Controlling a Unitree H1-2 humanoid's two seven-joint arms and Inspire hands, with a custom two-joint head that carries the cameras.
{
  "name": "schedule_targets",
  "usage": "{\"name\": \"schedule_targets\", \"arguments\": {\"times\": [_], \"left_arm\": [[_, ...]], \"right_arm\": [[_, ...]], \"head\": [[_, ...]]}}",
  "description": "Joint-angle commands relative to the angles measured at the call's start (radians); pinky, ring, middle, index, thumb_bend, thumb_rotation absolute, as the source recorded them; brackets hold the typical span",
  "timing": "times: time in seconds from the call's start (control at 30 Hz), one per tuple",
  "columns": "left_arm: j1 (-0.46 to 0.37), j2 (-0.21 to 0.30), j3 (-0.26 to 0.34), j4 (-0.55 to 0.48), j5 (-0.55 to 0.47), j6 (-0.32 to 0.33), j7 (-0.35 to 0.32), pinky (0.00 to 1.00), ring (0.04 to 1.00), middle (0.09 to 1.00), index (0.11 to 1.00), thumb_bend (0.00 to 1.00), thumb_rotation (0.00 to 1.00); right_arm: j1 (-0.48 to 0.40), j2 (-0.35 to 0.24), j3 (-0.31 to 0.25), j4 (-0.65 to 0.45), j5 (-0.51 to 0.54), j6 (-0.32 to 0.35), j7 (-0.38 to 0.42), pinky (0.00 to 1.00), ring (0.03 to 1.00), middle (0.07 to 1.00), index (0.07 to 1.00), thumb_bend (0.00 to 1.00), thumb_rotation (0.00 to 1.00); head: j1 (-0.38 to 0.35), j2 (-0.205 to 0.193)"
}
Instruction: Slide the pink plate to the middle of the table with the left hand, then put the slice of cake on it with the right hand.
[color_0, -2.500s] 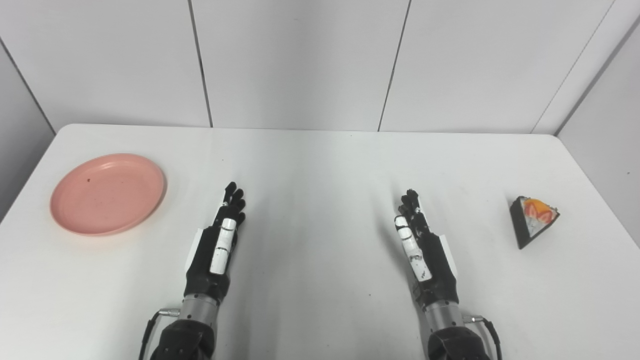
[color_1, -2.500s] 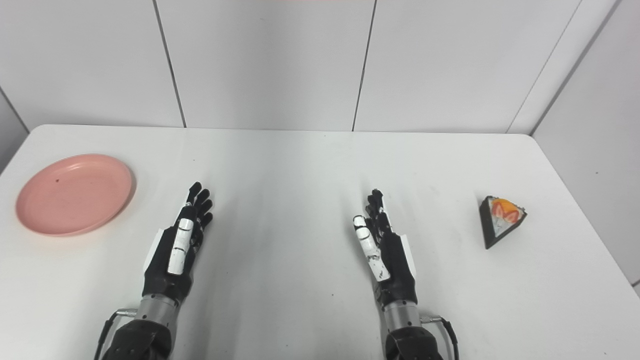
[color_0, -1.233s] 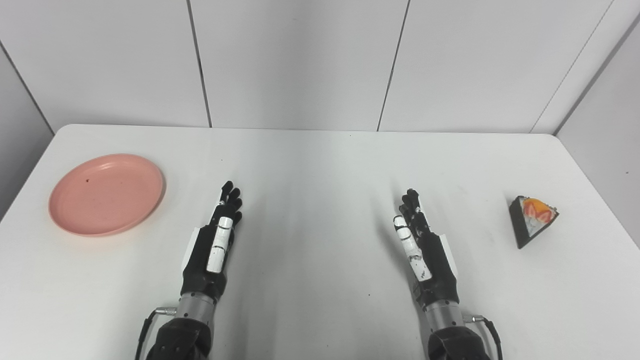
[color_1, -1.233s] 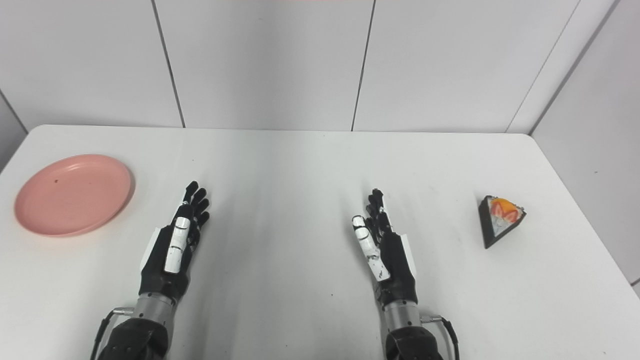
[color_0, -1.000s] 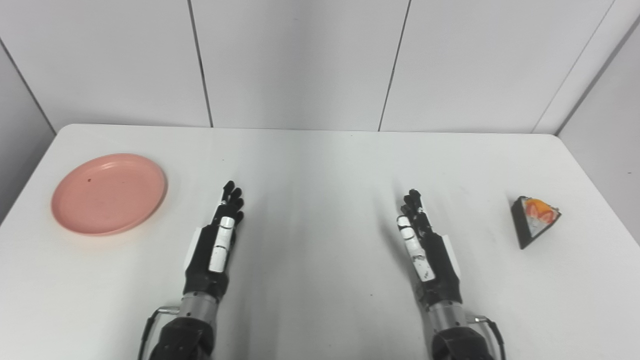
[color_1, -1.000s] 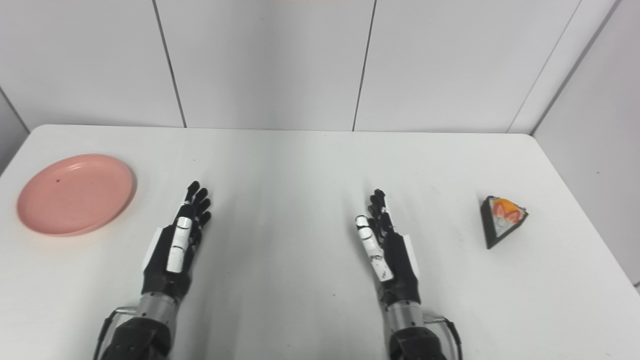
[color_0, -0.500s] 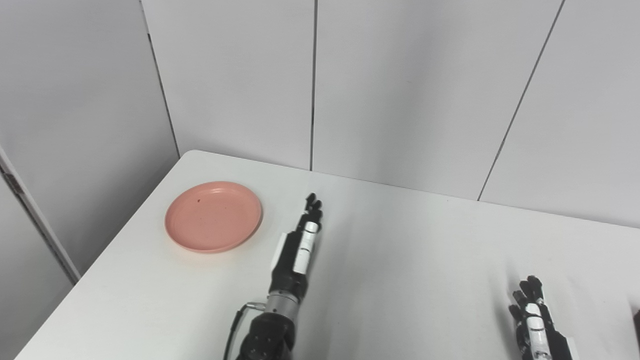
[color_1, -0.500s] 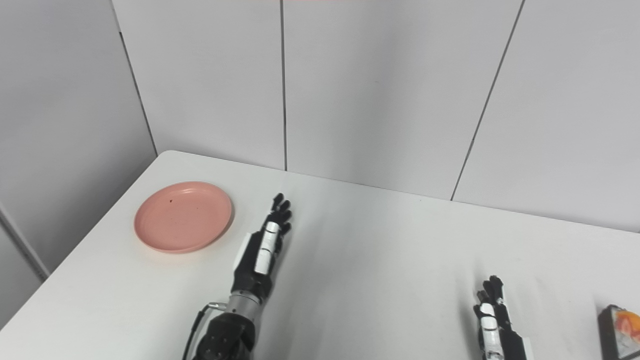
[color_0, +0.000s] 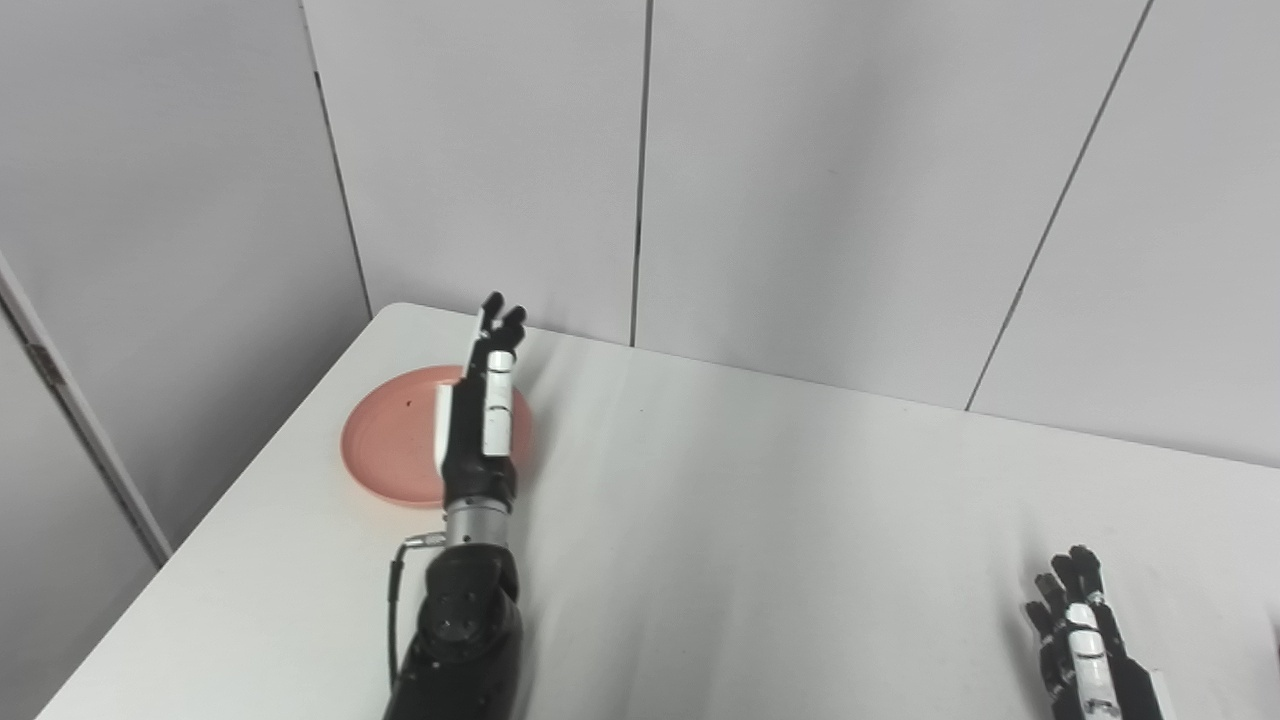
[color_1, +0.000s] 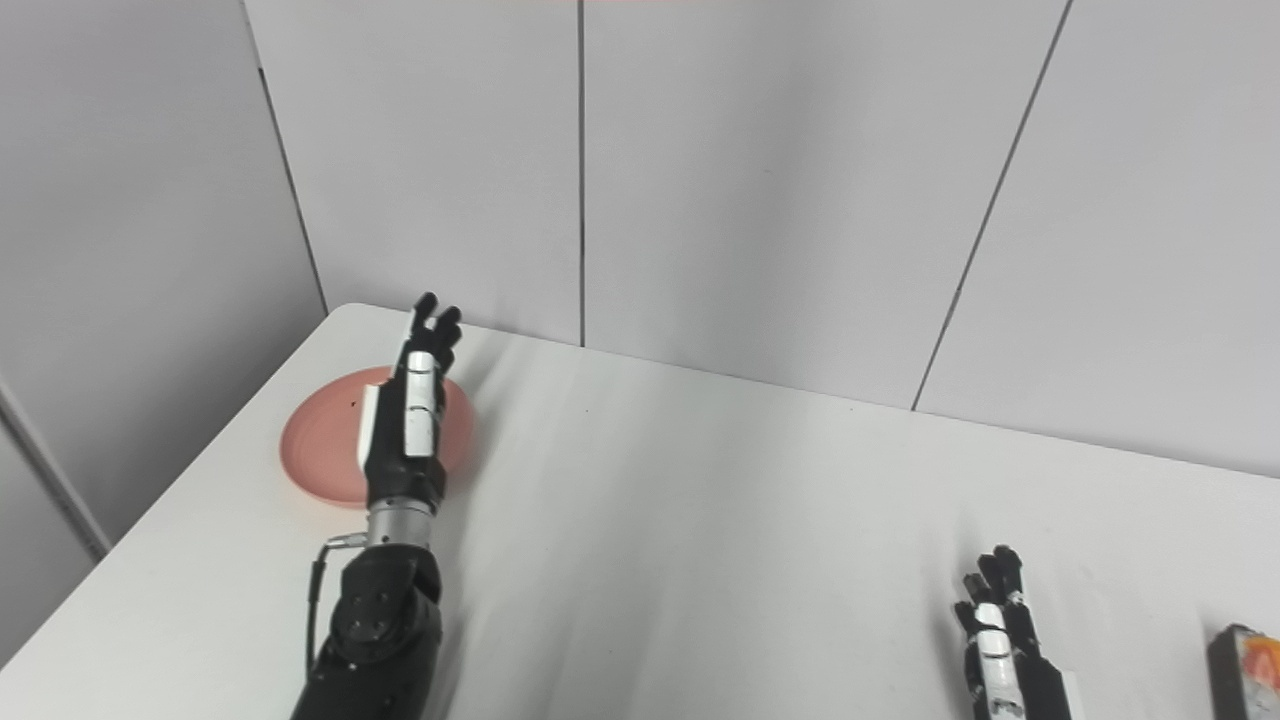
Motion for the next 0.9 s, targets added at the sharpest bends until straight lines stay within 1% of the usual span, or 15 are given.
{"name": "schedule_targets", "arguments": {"times": [0.0,0.13,0.27,0.4,0.43,0.47,0.53,0.57,0.7,0.83,0.87], "left_arm": [[-0.039,0.046,0.027,-0.004,0.01,-0.021,0.029,0.93,0.859,0.855,0.868,0.76,1.0],[-0.047,0.086,0.06,0.015,0.005,-0.021,0.051,0.84,0.81,0.815,0.825,0.75,1.0],[-0.049,0.12,0.095,0.016,-0.018,-0.015,0.068,0.79,0.783,0.784,0.781,0.75,1.0],[-0.043,0.159,0.124,0.025,-0.037,-0.016,0.073,0.8,0.767,0.764,0.768,0.77,1.0],[-0.04,0.169,0.131,0.026,-0.04,-0.008,0.073,0.82,0.763,0.757,0.764,0.77,1.0],[-0.035,0.181,0.136,0.028,-0.038,0.001,0.075,0.88,0.765,0.752,0.76,0.78,1.0],[-0.027,0.198,0.144,0.029,-0.036,0.015,0.075,0.9,0.763,0.749,0.755,0.79,1.0],[-0.024,0.206,0.149,0.034,-0.039,0.016,0.075,0.9,0.754,0.743,0.749,0.79,1.0],[-0.015,0.234,0.163,0.07,-0.055,0.024,0.067,0.83,0.743,0.734,0.737,0.81,1.0],[-0.013,0.248,0.165,0.102,-0.071,0.037,0.054,0.81,0.751,0.737,0.735,0.81,1.0],[-0.015,0.252,0.163,0.118,-0.075,0.033,0.047,0.83,0.766,0.744,0.742,0.81,1.0]], "right_arm": [[0.014,-0.004,-0.008,0.025,0.001,-0.056,0.012,1.0,1.0,1.0,1.0,0.6,0.82],[0.013,-0.004,-0.01,0.029,0.005,-0.056,0.016,1.0,1.0,1.0,1.0,0.62,0.82],[0.012,-0.005,-0.012,0.028,0.005,-0.051,0.019,1.0,1.0,1.0,1.0,0.63,0.82],[0.011,-0.003,-0.013,0.031,0.002,-0.056,0.018,1.0,1.0,1.0,1.0,0.64,0.82],[0.011,-0.003,-0.013,0.031,0.003,-0.056,0.019,1.0,1.0,1.0,1.0,0.65,0.82],[0.011,-0.004,-0.014,0.032,0.005,-0.055,0.02,1.0,1.0,1.0,1.0,0.65,0.82],[0.011,-0.006,-0.014,0.031,0.006,-0.054,0.022,1.0,1.0,1.0,1.0,0.65,0.82],[0.011,-0.006,-0.014,0.03,0.006,-0.054,0.023,1.0,1.0,1.0,1.0,0.65,0.82],[0.013,-0.007,-0.015,0.029,0.012,-0.059,0.028,1.0,1.0,1.0,1.0,0.65,0.81],[0.015,-0.004,-0.017,0.026,0.012,-0.058,0.026,1.0,1.0,1.0,1.0,0.66,0.8],[0.016,-0.004,-0.017,0.024,0.01,-0.056,0.026,1.0,1.0,1.0,1.0,0.66,0.81]], "head": [[0.002,-0.002],[0.005,-0.004],[0.008,-0.008],[0.009,-0.009],[0.009,-0.009],[0.011,-0.008],[0.013,-0.008],[0.013,-0.008],[0.014,-0.004],[0.013,-0.001],[0.013,-0.001]]}}
